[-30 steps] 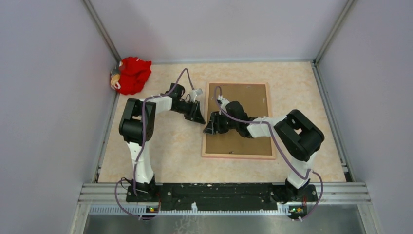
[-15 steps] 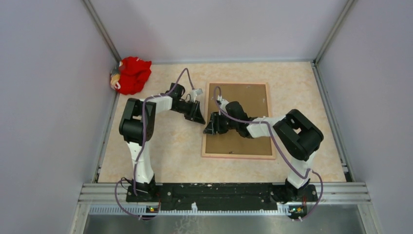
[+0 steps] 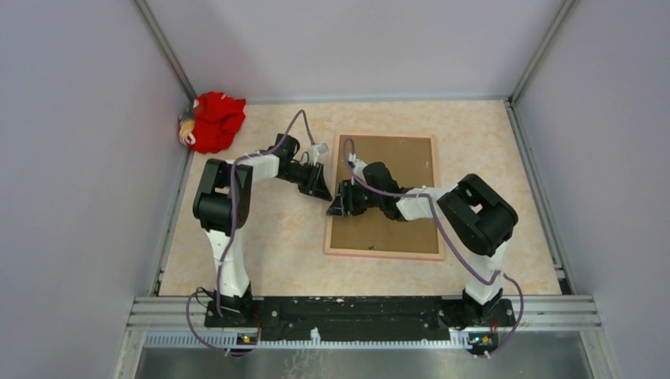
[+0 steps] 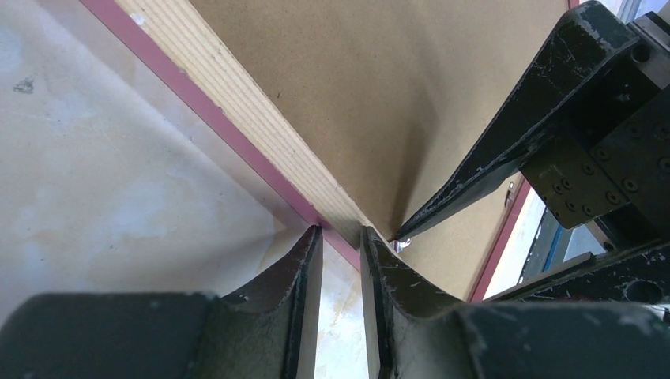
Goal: Put the photo into the frame
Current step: Install the photo frame at the center of the board.
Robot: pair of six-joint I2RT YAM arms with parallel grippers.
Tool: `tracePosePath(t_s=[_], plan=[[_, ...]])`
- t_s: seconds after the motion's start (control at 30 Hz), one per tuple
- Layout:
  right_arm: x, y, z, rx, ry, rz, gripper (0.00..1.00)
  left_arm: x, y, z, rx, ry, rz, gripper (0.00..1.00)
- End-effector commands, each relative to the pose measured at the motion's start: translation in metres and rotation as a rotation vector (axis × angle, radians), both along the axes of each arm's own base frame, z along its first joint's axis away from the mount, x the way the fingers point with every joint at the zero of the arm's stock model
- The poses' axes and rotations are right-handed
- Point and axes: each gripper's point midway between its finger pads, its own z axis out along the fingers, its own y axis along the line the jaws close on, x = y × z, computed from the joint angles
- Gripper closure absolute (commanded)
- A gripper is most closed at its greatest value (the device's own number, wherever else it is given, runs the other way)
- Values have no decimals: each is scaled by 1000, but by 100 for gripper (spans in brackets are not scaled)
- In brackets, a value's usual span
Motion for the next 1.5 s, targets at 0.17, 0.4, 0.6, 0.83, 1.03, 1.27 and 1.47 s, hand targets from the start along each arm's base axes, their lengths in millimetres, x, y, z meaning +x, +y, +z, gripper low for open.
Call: tracePosePath(t_s=[0.17,0.4,0.6,0.83,1.03,1.27,1.47], plan=[[-12,21,10,30,-21,141,51,5,0,-3,24,-27,-18,70],[-14,23,16,22,-29,178,52,6,0,-1,26,-27,-19,70],[4,18,36,22,-75,142,52,8,0,5,28,-37,-21,69],[59,-9,91,54,-189,24,48,31,5,27,18,-81,14,58],[119,-44,105,58,-232,-120,37,64,2,43,3,-133,43,45],[168,-51,77,8,-200,-180,35,102,-10,31,-20,-105,78,47],[184,-44,50,1,-158,-185,36,108,-8,17,-21,-79,100,60]])
